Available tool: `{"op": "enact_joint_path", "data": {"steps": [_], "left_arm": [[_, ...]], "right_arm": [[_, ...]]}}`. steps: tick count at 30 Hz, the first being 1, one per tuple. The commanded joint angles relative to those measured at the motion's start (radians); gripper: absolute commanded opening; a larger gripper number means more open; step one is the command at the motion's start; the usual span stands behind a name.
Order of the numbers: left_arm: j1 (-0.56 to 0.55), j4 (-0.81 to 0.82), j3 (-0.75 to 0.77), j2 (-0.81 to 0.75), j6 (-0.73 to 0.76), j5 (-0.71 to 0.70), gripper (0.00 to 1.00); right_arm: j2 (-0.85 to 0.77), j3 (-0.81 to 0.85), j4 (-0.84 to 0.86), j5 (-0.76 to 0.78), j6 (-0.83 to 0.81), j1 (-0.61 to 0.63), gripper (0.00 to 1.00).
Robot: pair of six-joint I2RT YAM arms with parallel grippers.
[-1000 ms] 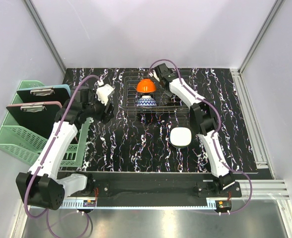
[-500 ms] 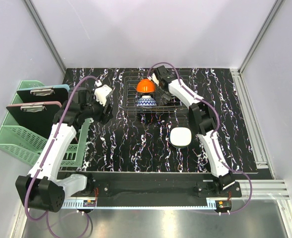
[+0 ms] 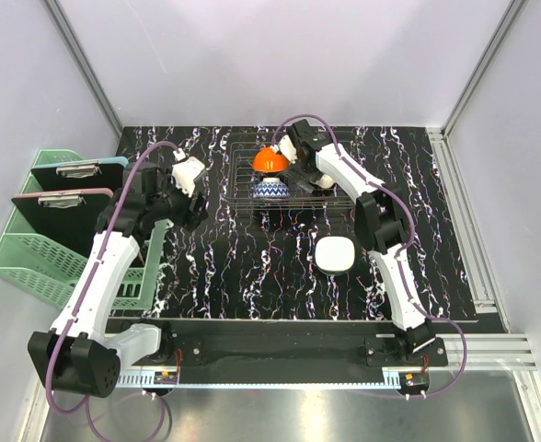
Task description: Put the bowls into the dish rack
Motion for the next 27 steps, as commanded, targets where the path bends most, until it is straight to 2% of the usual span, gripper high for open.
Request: {"op": "enact_joint_path", "data": {"steps": [1, 8, 12, 27], "left_arm": [[0.010, 0.040, 0.002, -0.025, 0.012, 0.029, 0.72], [0.013, 0.038, -0.009, -0.036, 0.009, 0.032, 0.72], [0.014, 0.037, -0.015, -0.040, 0.011, 0.032, 0.71], [0.019, 0.032, -0.005, -0.028, 0.011, 0.037, 0.71]], "right_arm": [[-0.069, 0.035, -0.044, -0.022, 0.017, 0.009, 0.91], [-0.026, 0.134, -0.006, 0.090, 0.010, 0.006, 0.89], [-0.015, 0.138, 0.052, 0.150, -0.021, 0.006, 0.88], [0.029, 0.136, 0.077, 0.157, -0.024, -0.031, 0.88]]}}
